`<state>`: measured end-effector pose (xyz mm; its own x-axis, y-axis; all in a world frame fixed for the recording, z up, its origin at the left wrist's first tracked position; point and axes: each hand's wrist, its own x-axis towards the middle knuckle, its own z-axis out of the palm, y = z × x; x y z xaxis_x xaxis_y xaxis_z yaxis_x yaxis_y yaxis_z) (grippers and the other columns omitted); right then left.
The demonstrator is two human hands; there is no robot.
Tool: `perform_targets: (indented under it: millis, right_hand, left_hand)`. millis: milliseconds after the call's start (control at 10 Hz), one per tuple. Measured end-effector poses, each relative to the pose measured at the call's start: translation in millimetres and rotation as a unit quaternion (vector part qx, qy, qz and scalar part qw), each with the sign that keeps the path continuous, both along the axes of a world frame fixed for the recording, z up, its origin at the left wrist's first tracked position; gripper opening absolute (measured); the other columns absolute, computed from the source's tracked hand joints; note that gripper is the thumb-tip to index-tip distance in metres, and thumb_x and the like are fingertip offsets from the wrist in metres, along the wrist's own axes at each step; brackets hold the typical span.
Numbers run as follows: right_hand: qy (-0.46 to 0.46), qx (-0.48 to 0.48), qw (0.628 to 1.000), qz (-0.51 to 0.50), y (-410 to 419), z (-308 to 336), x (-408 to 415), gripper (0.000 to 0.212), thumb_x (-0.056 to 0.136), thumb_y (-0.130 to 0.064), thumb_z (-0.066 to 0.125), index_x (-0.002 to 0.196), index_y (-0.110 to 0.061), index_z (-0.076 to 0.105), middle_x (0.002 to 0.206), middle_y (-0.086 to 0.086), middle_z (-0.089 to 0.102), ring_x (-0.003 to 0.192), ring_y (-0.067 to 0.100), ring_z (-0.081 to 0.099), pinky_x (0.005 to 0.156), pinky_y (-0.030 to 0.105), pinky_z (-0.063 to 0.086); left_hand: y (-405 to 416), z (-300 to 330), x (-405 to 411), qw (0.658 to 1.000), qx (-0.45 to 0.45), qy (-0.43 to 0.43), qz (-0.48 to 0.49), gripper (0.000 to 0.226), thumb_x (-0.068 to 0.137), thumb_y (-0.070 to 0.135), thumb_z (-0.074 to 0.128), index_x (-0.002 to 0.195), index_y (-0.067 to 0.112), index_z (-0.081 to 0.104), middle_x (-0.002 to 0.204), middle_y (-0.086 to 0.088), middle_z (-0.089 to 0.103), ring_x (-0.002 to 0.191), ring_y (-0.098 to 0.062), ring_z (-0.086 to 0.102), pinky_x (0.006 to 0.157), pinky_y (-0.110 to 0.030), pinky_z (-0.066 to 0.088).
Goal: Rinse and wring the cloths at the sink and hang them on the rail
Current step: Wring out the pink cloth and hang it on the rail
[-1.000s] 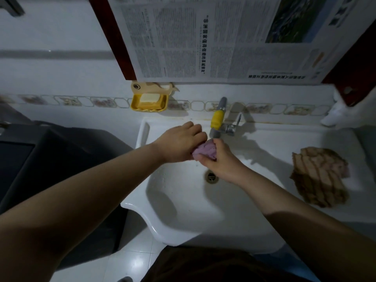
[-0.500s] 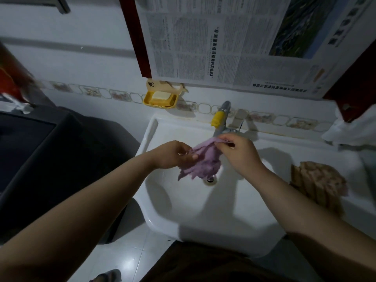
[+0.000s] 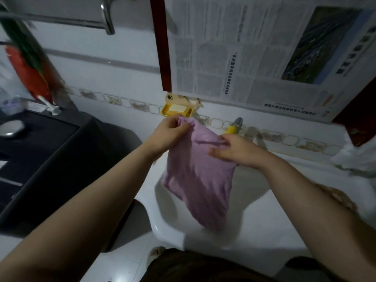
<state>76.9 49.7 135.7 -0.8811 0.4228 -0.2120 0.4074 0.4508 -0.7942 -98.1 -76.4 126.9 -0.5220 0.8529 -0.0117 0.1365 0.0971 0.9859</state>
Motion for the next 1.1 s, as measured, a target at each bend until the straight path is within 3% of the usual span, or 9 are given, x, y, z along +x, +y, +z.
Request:
perform_targets:
  millis: [100, 200, 300, 400, 500, 600, 800, 1000, 1100]
  right_hand:
    - [-0.133, 0.011, 0.989, 0.067, -13, 5, -20, 0.075, 0.052, -0.075, 0.071, 0.103, -0.020, 0.065, 0.094, 0.003, 0.071, 0.085, 0.026, 0.067, 0.071, 0.038, 0.055]
    - [-0.211, 0.060, 0.973, 0.076, -28, 3, -51, 0.062, 0.067, -0.070, 0.067, 0.086, -0.011, 0.067, 0.085, 0.007, 0.069, 0.073, 0.021, 0.061, 0.065, 0.031, 0.048]
    - [-0.024, -0.011, 1.000, -0.012, -43, 19, -88, 0.015, 0.090, -0.038, 0.059, 0.084, -0.026, 0.066, 0.079, -0.002, 0.066, 0.071, 0.013, 0.060, 0.058, 0.026, 0.048]
    - [0.117, -0.023, 0.991, -0.064, -54, 57, -132, 0.018, 0.096, -0.032, 0.051, 0.095, -0.027, 0.068, 0.077, 0.005, 0.070, 0.063, 0.018, 0.063, 0.059, 0.031, 0.052]
    - [0.141, 0.018, 0.987, -0.078, -66, 100, -176, 0.020, 0.098, -0.036, 0.045, 0.095, -0.026, 0.062, 0.061, -0.007, 0.068, 0.050, 0.019, 0.062, 0.050, 0.030, 0.051]
    - [0.162, 0.064, 0.982, -0.068, -82, 130, -220, 0.017, 0.097, -0.040, 0.044, 0.096, -0.031, 0.058, 0.079, 0.007, 0.071, 0.059, 0.022, 0.068, 0.048, 0.031, 0.052]
    - [0.247, 0.106, 0.961, -0.065, -119, 158, -303, 0.020, 0.094, -0.036, 0.051, 0.112, -0.034, 0.062, 0.094, -0.008, 0.065, 0.087, 0.018, 0.066, 0.080, 0.044, 0.057]
    - [0.321, 0.202, 0.924, -0.040, -129, 166, -362, 0.039, 0.090, -0.036, 0.054, 0.127, -0.022, 0.055, 0.118, -0.010, 0.058, 0.110, -0.010, 0.048, 0.098, 0.011, 0.038]
    - [0.304, 0.241, 0.921, -0.032, -119, 160, -387, 0.077, 0.078, -0.061, 0.062, 0.140, -0.022, 0.038, 0.140, -0.003, 0.044, 0.131, 0.000, 0.038, 0.112, 0.022, 0.031]
  left_hand:
    - [0, 21, -12, 0.998, 0.018, -0.007, -0.053, 0.014, 0.081, 0.025, 0.065, 0.083, 0.012, 0.066, 0.078, -0.007, 0.065, 0.076, -0.019, 0.060, 0.074, -0.036, 0.048]
    - [-1, 45, -26, 0.987, 0.058, -0.088, -0.125, 0.017, 0.087, 0.022, 0.064, 0.088, 0.006, 0.063, 0.080, -0.014, 0.064, 0.077, -0.025, 0.061, 0.072, -0.032, 0.048]
    - [-7, 54, -65, 0.989, 0.069, -0.091, -0.092, 0.058, 0.083, 0.058, 0.060, 0.099, 0.003, 0.060, 0.093, -0.026, 0.056, 0.088, -0.035, 0.052, 0.081, -0.046, 0.044]
    - [-22, 44, -114, 0.997, 0.002, -0.008, -0.083, 0.078, 0.080, 0.079, 0.023, 0.104, 0.023, 0.071, 0.102, -0.010, 0.070, 0.100, -0.031, 0.062, 0.086, -0.040, 0.051]
    - [-47, 27, -166, 0.974, -0.048, 0.012, -0.219, 0.094, 0.068, 0.090, 0.033, 0.114, 0.014, 0.062, 0.105, -0.010, 0.066, 0.098, -0.019, 0.060, 0.080, -0.028, 0.047]
    - [-66, 40, -211, 0.958, -0.041, 0.051, -0.278, 0.029, 0.083, 0.045, 0.068, 0.094, 0.020, 0.060, 0.077, 0.003, 0.060, 0.069, -0.011, 0.058, 0.067, -0.028, 0.048]
    - [-77, 113, -285, 0.963, -0.099, 0.238, -0.080, 0.022, 0.098, 0.025, 0.047, 0.084, 0.015, 0.060, 0.053, 0.004, 0.063, 0.046, -0.008, 0.060, 0.046, -0.020, 0.044]
    - [-82, 180, -337, 0.997, 0.035, -0.035, -0.062, 0.024, 0.101, 0.012, 0.035, 0.089, 0.011, 0.056, 0.069, -0.005, 0.060, 0.067, -0.023, 0.064, 0.057, -0.032, 0.057]
    - [-83, 196, -353, 0.974, 0.153, -0.159, -0.050, 0.027, 0.102, 0.013, 0.033, 0.081, 0.015, 0.052, 0.070, 0.002, 0.062, 0.057, -0.009, 0.063, 0.054, -0.021, 0.054]
